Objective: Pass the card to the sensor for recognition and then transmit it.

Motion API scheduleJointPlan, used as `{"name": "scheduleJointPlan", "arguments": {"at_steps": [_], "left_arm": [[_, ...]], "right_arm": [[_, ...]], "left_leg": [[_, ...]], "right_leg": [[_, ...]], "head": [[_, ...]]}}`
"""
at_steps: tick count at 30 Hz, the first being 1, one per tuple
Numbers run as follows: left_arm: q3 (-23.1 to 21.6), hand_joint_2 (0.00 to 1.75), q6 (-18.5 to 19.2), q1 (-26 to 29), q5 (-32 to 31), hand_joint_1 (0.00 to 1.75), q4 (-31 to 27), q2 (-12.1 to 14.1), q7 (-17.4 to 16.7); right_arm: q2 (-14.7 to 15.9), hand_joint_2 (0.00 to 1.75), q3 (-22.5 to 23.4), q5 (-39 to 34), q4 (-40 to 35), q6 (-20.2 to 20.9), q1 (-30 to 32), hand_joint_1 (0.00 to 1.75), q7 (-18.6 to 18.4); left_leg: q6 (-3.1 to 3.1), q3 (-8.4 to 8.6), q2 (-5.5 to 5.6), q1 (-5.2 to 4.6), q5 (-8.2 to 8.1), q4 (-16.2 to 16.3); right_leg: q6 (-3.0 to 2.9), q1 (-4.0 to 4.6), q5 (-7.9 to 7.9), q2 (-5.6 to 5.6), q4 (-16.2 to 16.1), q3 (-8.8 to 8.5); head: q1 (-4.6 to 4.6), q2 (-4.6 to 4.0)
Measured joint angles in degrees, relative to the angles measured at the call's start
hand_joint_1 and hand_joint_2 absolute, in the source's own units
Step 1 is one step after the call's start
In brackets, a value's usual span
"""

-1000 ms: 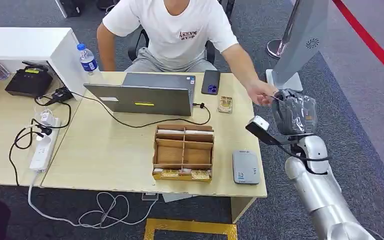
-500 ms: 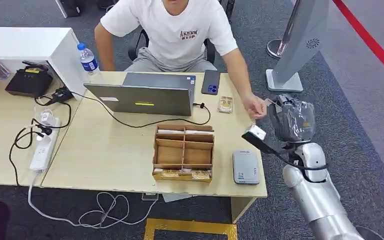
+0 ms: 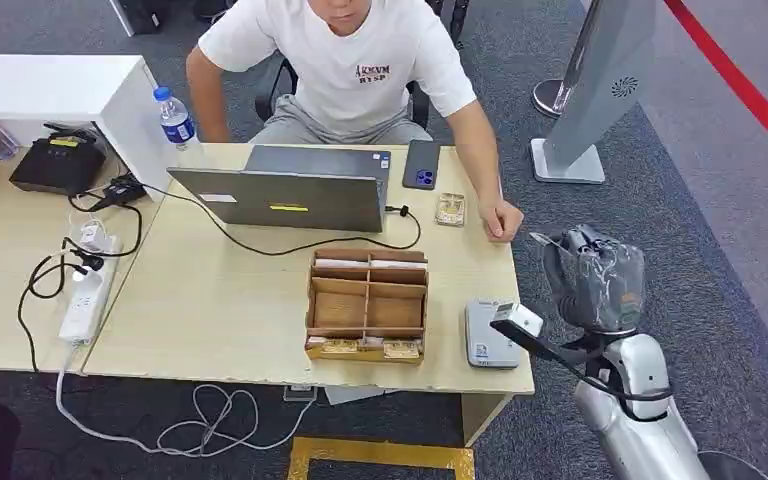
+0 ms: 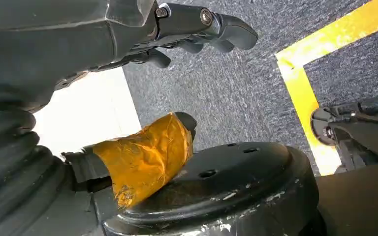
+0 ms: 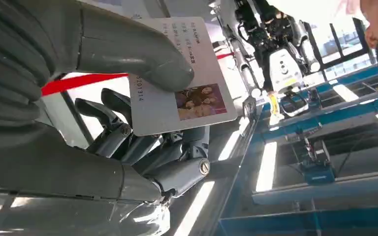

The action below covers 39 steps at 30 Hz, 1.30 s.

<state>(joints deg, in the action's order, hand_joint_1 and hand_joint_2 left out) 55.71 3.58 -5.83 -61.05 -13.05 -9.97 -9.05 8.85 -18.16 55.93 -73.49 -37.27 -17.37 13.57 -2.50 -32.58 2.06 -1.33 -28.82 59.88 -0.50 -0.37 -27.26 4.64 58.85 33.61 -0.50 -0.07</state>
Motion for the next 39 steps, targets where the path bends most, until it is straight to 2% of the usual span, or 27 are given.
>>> {"name": "scheduleJointPlan", "arguments": {"at_steps": [2, 7, 20, 39], "left_arm": [[0.18, 1.75, 0.2, 0.0, 0.0, 0.0, 0.0, 0.07, 0.02], [0.77, 1.75, 0.5, 0.0, 0.96, 0.0, 0.0, 0.04, 0.52], [1.01, 1.75, 0.87, -0.05, 0.33, 0.0, 0.0, 0.04, 0.7], [0.99, 1.75, 0.85, -0.28, -0.31, 0.0, 0.0, -0.04, 0.07]], "right_arm": [[0.13, 1.75, 0.72, -1.07, -0.76, 0.48, 2.77, 1.75, 0.18], [0.07, 1.75, 0.72, 0.22, 2.36, 0.02, 3.77, 1.75, 0.9], [-2.6, 1.75, 0.79, 0.9, 15.32, -1.53, 3.71, 1.75, 1.11], [-5.55, 1.75, 0.9, -0.02, 22.65, -1.57, 3.58, 1.75, 2.47]], "left_leg": [[0.0, 0.0, 0.0, 0.0, 0.0, 0.0], [0.0, 0.0, 0.0, 0.0, 0.01, 0.0], [0.0, -0.01, 0.0, 0.0, 0.01, 0.0], [0.0, 0.0, 0.0, 0.0, 0.01, 0.0]], "right_leg": [[0.0, 0.0, 0.0, 0.0, 0.0, 0.0], [0.0, 0.0, 0.01, 0.0, 0.0, -0.01], [0.0, 0.0, 0.01, 0.0, 0.0, 0.0], [0.0, 0.0, 0.01, 0.0, 0.0, 0.0]], "head": [[0.0, 0.0], [0.0, 0.0], [0.0, 0.0], [0.0, 0.0]]}}
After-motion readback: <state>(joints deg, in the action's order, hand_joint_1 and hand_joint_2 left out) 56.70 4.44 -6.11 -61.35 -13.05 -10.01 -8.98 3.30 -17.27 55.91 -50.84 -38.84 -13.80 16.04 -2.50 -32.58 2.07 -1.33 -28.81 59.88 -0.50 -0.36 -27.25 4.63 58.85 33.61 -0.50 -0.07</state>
